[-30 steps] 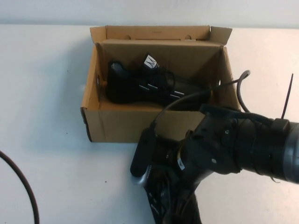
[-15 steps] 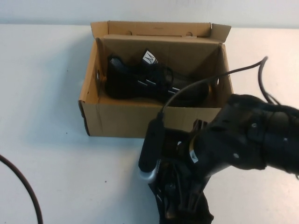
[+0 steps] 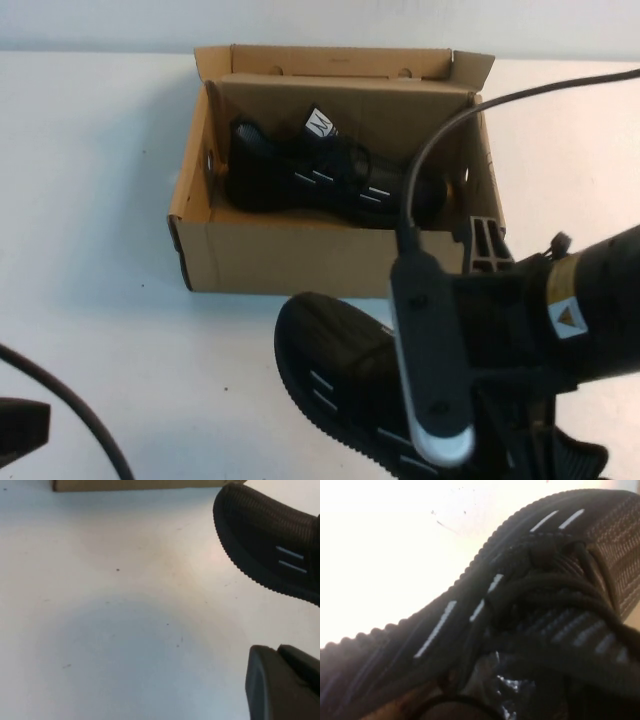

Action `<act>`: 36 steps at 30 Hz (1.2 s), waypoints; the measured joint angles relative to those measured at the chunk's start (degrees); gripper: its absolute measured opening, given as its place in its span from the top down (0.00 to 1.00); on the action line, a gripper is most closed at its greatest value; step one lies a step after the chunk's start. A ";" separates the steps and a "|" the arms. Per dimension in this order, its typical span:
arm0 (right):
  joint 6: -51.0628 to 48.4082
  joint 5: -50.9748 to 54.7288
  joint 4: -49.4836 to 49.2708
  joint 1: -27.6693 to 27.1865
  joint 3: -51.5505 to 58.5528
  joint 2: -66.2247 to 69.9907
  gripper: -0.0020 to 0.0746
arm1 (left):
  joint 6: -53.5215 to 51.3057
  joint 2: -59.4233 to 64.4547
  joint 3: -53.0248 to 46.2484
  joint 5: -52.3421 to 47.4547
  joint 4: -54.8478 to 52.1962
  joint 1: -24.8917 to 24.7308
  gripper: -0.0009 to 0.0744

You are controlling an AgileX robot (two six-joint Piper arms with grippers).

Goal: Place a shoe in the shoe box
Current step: Hand over the shoe

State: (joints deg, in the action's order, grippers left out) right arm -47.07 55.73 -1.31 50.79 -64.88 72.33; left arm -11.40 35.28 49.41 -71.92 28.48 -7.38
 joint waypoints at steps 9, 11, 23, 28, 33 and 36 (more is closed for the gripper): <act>-12.06 0.84 2.90 0.00 0.00 -7.69 0.98 | -8.46 8.68 0.03 0.10 14.68 0.00 0.99; -12.82 1.03 3.41 0.00 0.00 -8.53 0.98 | -10.40 11.53 0.03 0.10 18.59 0.00 0.99; -13.55 0.58 12.07 0.00 0.00 -9.34 0.98 | -23.96 32.53 0.03 2.12 37.27 0.00 0.99; -18.08 -4.18 10.90 0.00 0.00 -9.34 0.98 | -29.95 40.34 0.03 3.21 44.61 0.09 0.99; -19.39 -4.43 10.02 0.00 0.00 -9.34 0.98 | -31.37 45.38 0.03 3.70 46.25 0.09 0.99; -19.60 -3.59 10.04 0.00 0.00 -9.34 0.98 | -31.45 46.73 0.03 3.98 46.25 0.09 0.96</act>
State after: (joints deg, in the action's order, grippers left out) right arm -66.67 52.14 8.73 50.79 -64.88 62.99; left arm -42.85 82.00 49.44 -67.94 74.73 -7.29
